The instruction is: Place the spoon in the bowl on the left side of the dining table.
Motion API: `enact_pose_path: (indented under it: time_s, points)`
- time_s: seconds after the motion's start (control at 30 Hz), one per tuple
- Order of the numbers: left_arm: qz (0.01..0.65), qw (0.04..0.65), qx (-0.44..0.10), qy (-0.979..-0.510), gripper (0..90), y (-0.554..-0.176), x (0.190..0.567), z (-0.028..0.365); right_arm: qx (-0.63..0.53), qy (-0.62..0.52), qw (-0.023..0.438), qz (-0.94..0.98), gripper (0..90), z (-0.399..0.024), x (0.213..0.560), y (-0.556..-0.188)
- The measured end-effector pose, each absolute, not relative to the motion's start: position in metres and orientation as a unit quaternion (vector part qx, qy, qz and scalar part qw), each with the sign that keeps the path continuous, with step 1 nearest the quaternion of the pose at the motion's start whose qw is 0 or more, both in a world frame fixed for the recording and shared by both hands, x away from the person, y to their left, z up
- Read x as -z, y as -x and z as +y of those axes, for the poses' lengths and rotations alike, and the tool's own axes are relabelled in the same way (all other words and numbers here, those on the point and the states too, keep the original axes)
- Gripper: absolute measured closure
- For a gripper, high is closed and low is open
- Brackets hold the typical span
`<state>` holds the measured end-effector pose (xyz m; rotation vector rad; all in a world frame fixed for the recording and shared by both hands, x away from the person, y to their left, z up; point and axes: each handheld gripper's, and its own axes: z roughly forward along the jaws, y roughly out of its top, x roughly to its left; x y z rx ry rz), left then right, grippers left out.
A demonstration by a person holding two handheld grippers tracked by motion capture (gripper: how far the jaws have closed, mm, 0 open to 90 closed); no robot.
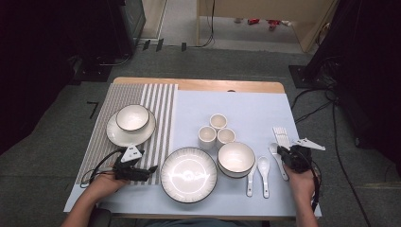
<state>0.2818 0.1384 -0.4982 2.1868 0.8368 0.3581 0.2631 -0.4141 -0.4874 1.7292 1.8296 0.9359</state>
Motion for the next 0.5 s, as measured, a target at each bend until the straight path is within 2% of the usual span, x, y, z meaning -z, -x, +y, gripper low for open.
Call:
enact_pose_path:
  time_s: [0.1,0.23,0.5]
  points:
    - [0.327,0.377,-0.140,-0.855,18.8,-0.2818,0.4982,0.1384,-0.343,-0.626,0.224,0.664,82.6,-0.4120,0.4878,-0.2619]
    - [0.327,0.377,-0.140,-0.855,18.8,-0.2818,0.4982,0.1384,-0.347,-0.623,0.218,0.667,75.0,-0.4116,0.4886,-0.2598]
    - [0.327,0.377,-0.140,-0.855,18.8,-0.2818,0.4982,0.1384,-0.345,-0.620,0.206,0.674,68.7,-0.4109,0.4925,-0.2565]
